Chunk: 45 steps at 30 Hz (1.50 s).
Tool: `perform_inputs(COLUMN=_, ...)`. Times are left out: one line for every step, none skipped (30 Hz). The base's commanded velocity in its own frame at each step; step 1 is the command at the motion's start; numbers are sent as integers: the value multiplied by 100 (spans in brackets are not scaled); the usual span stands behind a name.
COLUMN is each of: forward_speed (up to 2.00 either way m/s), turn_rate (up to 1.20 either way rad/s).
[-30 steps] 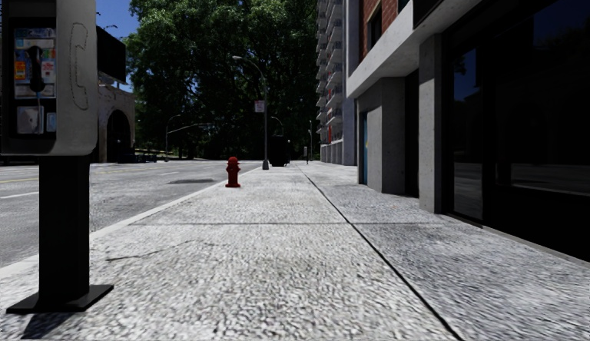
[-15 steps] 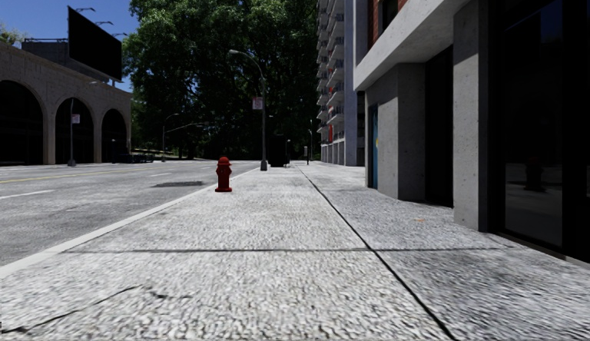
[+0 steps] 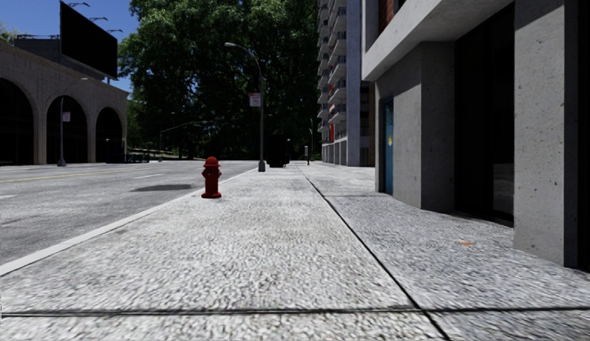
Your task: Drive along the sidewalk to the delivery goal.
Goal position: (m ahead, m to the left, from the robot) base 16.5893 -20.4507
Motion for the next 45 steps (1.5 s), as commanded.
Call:
perform_inputs(forward_speed=196, turn_rate=0)
perform_inputs(forward_speed=196, turn_rate=0)
perform_inputs(forward_speed=196, turn_rate=0)
perform_inputs(forward_speed=196, turn_rate=0)
perform_inputs(forward_speed=196, turn_rate=0)
perform_inputs(forward_speed=196, turn_rate=0)
perform_inputs(forward_speed=196, turn_rate=0)
perform_inputs(forward_speed=196, turn_rate=0)
perform_inputs(forward_speed=196, turn_rate=0)
perform_inputs(forward_speed=196, turn_rate=0)
perform_inputs(forward_speed=196, turn_rate=0)
perform_inputs(forward_speed=196, turn_rate=0)
perform_inputs(forward_speed=196, turn_rate=0)
perform_inputs(forward_speed=196, turn_rate=0)
perform_inputs(forward_speed=196, turn_rate=0)
perform_inputs(forward_speed=196, turn_rate=0)
perform_inputs(forward_speed=196, turn_rate=0)
perform_inputs(forward_speed=196, turn_rate=0)
perform_inputs(forward_speed=196, turn_rate=0)
perform_inputs(forward_speed=196, turn_rate=0)
perform_inputs(forward_speed=196, turn_rate=0)
perform_inputs(forward_speed=196, turn_rate=0)
perform_inputs(forward_speed=196, turn_rate=0)
perform_inputs(forward_speed=196, turn_rate=0)
perform_inputs(forward_speed=196, turn_rate=0)
perform_inputs(forward_speed=196, turn_rate=0)
perform_inputs(forward_speed=196, turn_rate=0)
perform_inputs(forward_speed=196, turn_rate=0)
perform_inputs(forward_speed=196, turn_rate=0)
perform_inputs(forward_speed=196, turn_rate=0)
perform_inputs(forward_speed=196, turn_rate=0)
perform_inputs(forward_speed=196, turn_rate=0)
perform_inputs(forward_speed=196, turn_rate=0)
perform_inputs(forward_speed=196, turn_rate=0)
perform_inputs(forward_speed=196, turn_rate=0)
perform_inputs(forward_speed=196, turn_rate=0)
perform_inputs(forward_speed=196, turn_rate=0)
perform_inputs(forward_speed=196, turn_rate=0)
perform_inputs(forward_speed=196, turn_rate=0)
perform_inputs(forward_speed=196, turn_rate=0)
perform_inputs(forward_speed=196, turn_rate=0)
perform_inputs(forward_speed=196, turn_rate=0)
perform_inputs(forward_speed=196, turn_rate=0)
perform_inputs(forward_speed=196, turn_rate=-11)
perform_inputs(forward_speed=196, turn_rate=-19)
